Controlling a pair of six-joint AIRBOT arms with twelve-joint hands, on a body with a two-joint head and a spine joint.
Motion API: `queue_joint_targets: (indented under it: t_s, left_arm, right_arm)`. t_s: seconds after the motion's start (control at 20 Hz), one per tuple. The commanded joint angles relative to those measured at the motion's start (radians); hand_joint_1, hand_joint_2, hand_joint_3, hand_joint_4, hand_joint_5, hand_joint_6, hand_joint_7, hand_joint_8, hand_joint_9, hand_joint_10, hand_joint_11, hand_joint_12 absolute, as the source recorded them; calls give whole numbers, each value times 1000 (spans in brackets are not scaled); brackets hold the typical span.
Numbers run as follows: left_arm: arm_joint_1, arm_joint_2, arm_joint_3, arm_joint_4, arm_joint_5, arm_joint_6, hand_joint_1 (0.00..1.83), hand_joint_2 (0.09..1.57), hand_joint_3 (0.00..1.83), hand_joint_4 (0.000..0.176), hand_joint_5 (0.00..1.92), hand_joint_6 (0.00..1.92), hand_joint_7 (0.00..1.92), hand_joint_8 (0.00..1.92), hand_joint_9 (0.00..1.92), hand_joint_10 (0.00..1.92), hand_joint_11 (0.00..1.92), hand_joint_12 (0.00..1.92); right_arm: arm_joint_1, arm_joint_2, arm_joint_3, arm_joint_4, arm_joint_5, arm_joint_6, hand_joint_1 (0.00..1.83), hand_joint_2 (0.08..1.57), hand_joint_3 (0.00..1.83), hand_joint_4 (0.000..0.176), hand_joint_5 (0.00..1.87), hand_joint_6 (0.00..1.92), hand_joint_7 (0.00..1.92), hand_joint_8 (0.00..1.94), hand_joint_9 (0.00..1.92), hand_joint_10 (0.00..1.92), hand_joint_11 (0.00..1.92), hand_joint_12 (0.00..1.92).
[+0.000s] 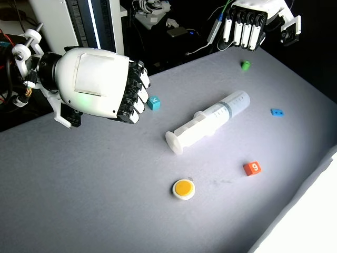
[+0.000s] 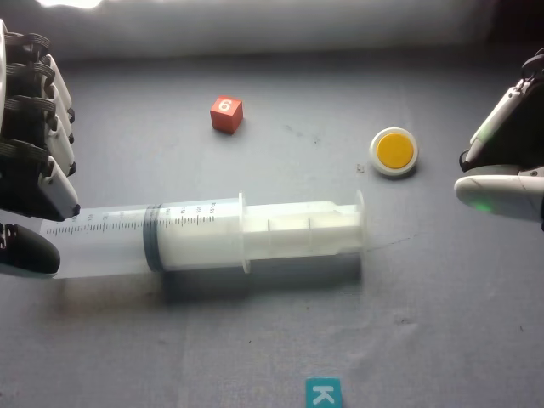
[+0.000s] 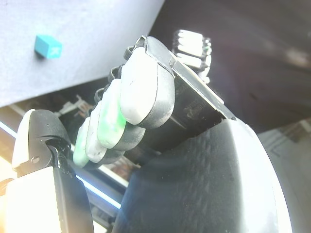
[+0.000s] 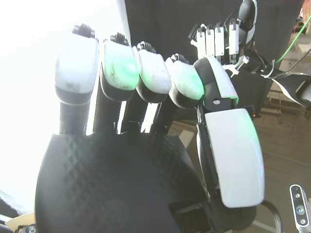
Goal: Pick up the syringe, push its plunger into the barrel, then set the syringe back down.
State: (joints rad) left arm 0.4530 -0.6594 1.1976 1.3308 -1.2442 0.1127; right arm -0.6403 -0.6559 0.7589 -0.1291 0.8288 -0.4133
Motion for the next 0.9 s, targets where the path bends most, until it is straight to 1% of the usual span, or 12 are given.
queue_joint_targets:
  t_s: [0.0,0.05,0.1,0.15,0.25,0.4,0.6,0.65,0.7,0.75,0.8,0.85]
  left_arm:
    - [-10,-5,0,-84,-44,8,0,1208,161,0,72,38,52,40,8,37,0,14]
    - [-10,-5,1,-83,-44,10,0,1268,37,0,56,5,39,4,0,1,0,0]
    - [-10,-5,2,-77,-44,10,0,1273,29,0,58,4,36,2,0,0,0,0]
    - [-10,-5,0,-73,-44,10,0,1271,23,0,27,0,29,0,0,0,0,0]
    - [-10,-5,-4,-71,-44,11,0,1273,20,0,34,5,28,2,0,0,0,0]
    - [-13,-5,-4,-77,-44,17,0,1263,13,0,7,0,0,0,0,0,0,0]
    - [-14,-5,-2,-86,-41,33,0,1242,1,0,0,0,0,0,0,0,0,0]
    - [-13,-5,0,-86,-45,33,0,1242,1,0,0,0,0,0,0,0,0,0]
    - [-10,-6,2,-84,-49,33,0,1199,0,0,0,0,0,0,0,0,0,0]
    - [-5,-6,1,-83,-49,34,590,1051,0,0,0,0,0,0,0,0,0,0]
    - [-3,-8,-1,-84,-49,40,864,973,0,0,0,0,0,0,0,0,0,0]
    - [-2,-11,-3,-85,-49,44,1037,968,0,0,0,0,0,0,0,0,0,0]
  right_arm:
    - [12,5,-1,19,131,6,0,1230,127,0,138,54,115,50,70,57,0,225]
    - [16,6,-1,19,142,5,0,1296,18,0,162,8,140,7,108,13,0,250]
    - [17,6,-1,19,143,5,0,1305,6,0,168,3,148,3,120,8,0,277]
    - [13,6,-1,19,143,6,0,1307,3,0,127,0,107,1,86,3,0,196]
    - [12,6,-1,20,143,6,0,1305,1,0,119,1,90,1,80,1,0,178]
    - [19,6,-1,26,143,6,0,1270,0,0,87,0,57,0,38,0,0,52]
    - [26,2,-1,30,145,24,0,1185,0,0,17,0,0,0,0,0,0,0]
    - [27,0,-1,30,150,43,0,1185,0,0,17,0,0,0,0,0,0,0]
    - [27,0,-2,30,161,79,0,1153,0,0,3,0,0,0,0,0,0,0]
    - [28,0,-1,30,166,103,0,1133,0,0,0,0,0,0,0,0,0,0]
    - [29,-1,-1,30,166,111,0,1128,0,0,2,1,0,0,0,0,0,0]
    - [29,-1,-2,30,166,111,0,1135,0,0,17,7,0,0,0,0,0,0]
